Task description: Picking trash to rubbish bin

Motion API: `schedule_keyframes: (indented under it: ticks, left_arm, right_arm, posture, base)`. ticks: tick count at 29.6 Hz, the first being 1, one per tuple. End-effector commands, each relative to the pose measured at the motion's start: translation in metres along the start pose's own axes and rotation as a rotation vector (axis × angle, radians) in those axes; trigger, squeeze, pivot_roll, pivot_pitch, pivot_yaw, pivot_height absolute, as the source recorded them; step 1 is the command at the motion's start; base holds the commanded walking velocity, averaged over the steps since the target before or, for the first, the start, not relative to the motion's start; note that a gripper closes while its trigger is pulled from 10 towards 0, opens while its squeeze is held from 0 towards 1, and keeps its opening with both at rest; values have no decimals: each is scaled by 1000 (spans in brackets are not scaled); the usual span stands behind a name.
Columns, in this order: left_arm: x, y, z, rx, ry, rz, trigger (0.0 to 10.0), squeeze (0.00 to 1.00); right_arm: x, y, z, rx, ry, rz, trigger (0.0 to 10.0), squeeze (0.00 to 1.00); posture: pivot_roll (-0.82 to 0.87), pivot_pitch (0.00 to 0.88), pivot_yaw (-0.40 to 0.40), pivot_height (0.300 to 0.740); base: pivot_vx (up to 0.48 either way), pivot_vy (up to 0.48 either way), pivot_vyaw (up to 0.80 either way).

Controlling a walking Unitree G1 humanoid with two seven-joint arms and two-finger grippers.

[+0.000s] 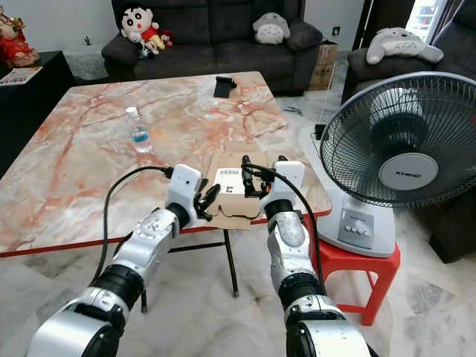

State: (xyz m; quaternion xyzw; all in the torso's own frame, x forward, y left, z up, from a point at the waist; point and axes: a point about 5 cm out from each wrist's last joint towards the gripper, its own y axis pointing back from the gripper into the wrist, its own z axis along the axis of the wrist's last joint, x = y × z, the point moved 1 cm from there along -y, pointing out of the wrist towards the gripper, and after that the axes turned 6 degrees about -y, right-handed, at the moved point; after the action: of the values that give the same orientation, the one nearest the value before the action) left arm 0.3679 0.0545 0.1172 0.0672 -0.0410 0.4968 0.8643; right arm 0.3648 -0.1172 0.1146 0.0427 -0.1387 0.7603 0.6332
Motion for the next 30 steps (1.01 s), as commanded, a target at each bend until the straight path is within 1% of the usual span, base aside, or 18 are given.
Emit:
schedule_keyframes:
  ticks: [1, 8, 9, 12, 16, 19, 20, 22, 23, 25, 26, 27, 29, 30]
  left_arm:
    - [3, -2, 0, 24, -9, -7, 10000, 0]
    - [2, -2, -5, 45, 9, -3, 10000, 0]
    - [0, -2, -9, 55, 22, -7, 10000, 0]
    - [-5, -4, -11, 72, 23, -27, 10000, 0]
    - [-7, -5, -10, 74, 27, -34, 10000, 0]
    - [-14, -7, -13, 92, 48, -73, 10000, 0]
    - [-14, -7, -13, 92, 48, -73, 10000, 0]
    - [-19, -5, -19, 124, 47, -103, 10000, 0]
    - [-19, -5, -19, 124, 47, -103, 10000, 0]
    - [-23, -1, -29, 158, 46, -134, 10000, 0]
    - [-23, -1, -29, 158, 46, -134, 10000, 0]
    - [-26, 3, -37, 177, 59, -149, 10000, 0]
    - [-28, 6, -44, 194, 83, -148, 10000, 0]
    - [-28, 6, -44, 194, 83, -148, 10000, 0]
  right_arm:
    - [3, 1, 1, -12, 1, 9, 10000, 0]
    - [1, 10, -6, -7, 1, -7, 10000, 0]
    - [1, 12, -8, -7, 1, -10, 10000, 0]
    - [-1, 14, -7, -17, -2, -28, 10000, 0]
    - [-3, 15, -6, -20, -3, -41, 10000, 0]
    - [-6, 20, -8, -22, -4, -60, 10000, 0]
    - [-6, 20, -8, -22, -4, -60, 10000, 0]
    - [-5, 22, -10, -15, -6, -60, 10000, 0]
    - [-5, 22, -10, -15, -6, -60, 10000, 0]
    - [-2, 24, -13, -6, -11, -56, 10000, 0]
    - [-2, 24, -13, -6, -11, -56, 10000, 0]
    - [0, 24, -15, -1, -14, -53, 10000, 0]
    - [1, 24, -15, 2, -16, -53, 10000, 0]
    - [1, 24, -15, 2, -16, -53, 10000, 0]
  posture:
    - [-8, 0, 77, 740]
    - [-28, 0, 100, 740]
    - [-45, 0, 115, 740]
    - [-59, 0, 132, 740]
    - [-59, 0, 132, 740]
    - [-51, 17, 146, 740]
    - [-51, 17, 146, 740]
    - [-45, 25, 146, 740]
    - [-45, 25, 146, 740]
    - [-33, 34, 144, 740]
    - [-33, 34, 144, 740]
    - [-28, 35, 146, 740]
    - [-18, 40, 149, 740]
    - [-18, 40, 149, 740]
  base:
    - [0, 0, 0]
    - [0, 0, 0]
    - [0, 0, 0]
    - [0, 0, 0]
    - [0, 0, 0]
    - [0, 0, 0]
    - [0, 0, 0]
    - [0, 0, 0]
    - [0, 0, 0]
    - [0, 0, 0]
    - [0, 0, 0]
    - [0, 0, 0]
    - [0, 0, 0]
    - [0, 0, 0]
